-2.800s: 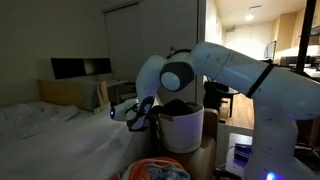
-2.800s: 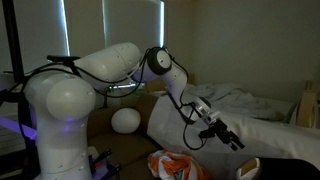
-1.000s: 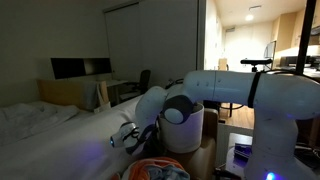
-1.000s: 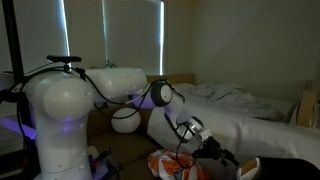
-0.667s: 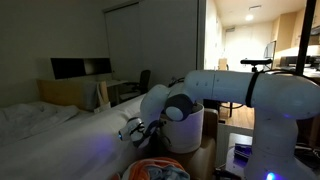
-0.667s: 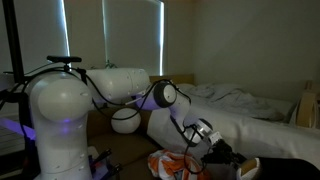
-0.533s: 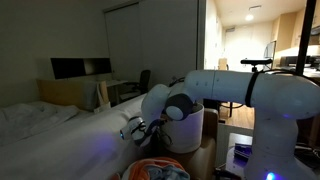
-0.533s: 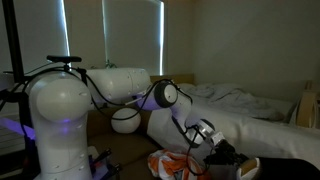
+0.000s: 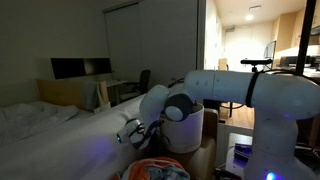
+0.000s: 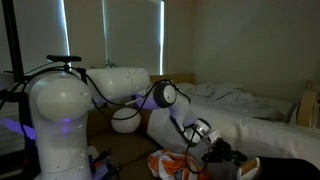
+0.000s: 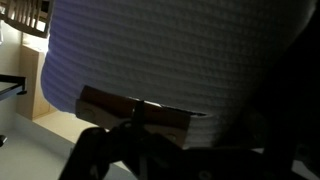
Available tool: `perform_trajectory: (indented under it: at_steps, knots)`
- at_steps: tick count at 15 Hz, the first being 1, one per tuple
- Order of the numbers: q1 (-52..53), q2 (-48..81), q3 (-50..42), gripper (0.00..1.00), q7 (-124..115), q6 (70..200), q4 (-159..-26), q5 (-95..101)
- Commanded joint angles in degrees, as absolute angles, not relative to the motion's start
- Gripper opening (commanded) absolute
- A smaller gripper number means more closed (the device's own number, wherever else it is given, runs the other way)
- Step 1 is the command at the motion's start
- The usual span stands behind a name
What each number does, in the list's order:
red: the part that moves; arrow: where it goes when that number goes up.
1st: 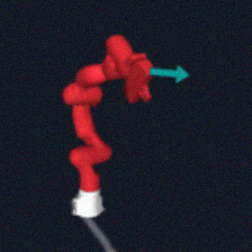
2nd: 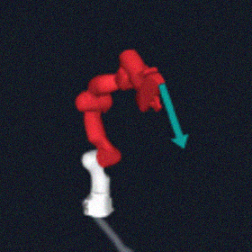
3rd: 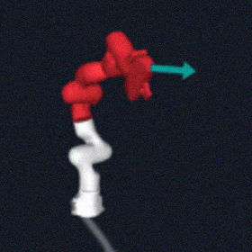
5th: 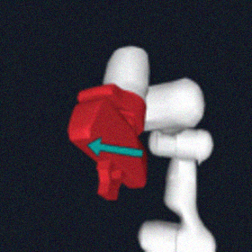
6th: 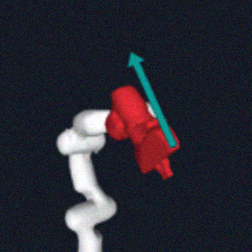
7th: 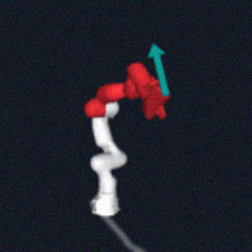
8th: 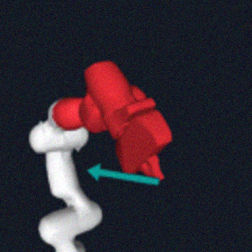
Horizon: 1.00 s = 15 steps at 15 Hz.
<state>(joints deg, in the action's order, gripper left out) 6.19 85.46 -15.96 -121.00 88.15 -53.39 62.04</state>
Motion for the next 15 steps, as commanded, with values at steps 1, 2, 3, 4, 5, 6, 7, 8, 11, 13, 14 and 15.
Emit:
perform_trajectory:
  at_steps: [1,2,3,4,5,6,7,8,11,13,14,15]
  knots:
    - [8.74,85.47,-13.83,1.0,-121.89,88.75,-54.19,64.98]
    - [9.18,85.47,-13.28,1.0,-121.8,88.78,-54.15,65.35]
    - [9.46,85.48,-13.07,1.0,-121.57,88.76,-54.08,65.61]
    - [9.77,85.48,-13.04,1.0,-121.61,88.8,-54.08,65.81]
    - [9.9,85.49,-13.07,1.0,-121.61,88.81,-54.12,65.91]
    - [9.71,85.48,-13.13,1.0,-121.22,88.84,-54.14,65.95]
    - [9.52,85.49,-13.19,1.0,-121.15,88.83,-54.23,66.0]
    - [9.18,85.49,-13.21,1.0,-120.85,89.08,-54.17,66.1]
    - [8.56,85.49,-12.9,1.0,-120.35,90.21,-54.23,67.11]
    - [8.25,85.52,-12.74,1.0,-119.96,91.1,-54.26,67.92]
    - [8.11,85.53,-12.62,1.0,-119.56,91.64,-54.25,68.07]
    - [8.08,85.53,-12.62,1.0,-119.34,91.95,-54.28,68.1]
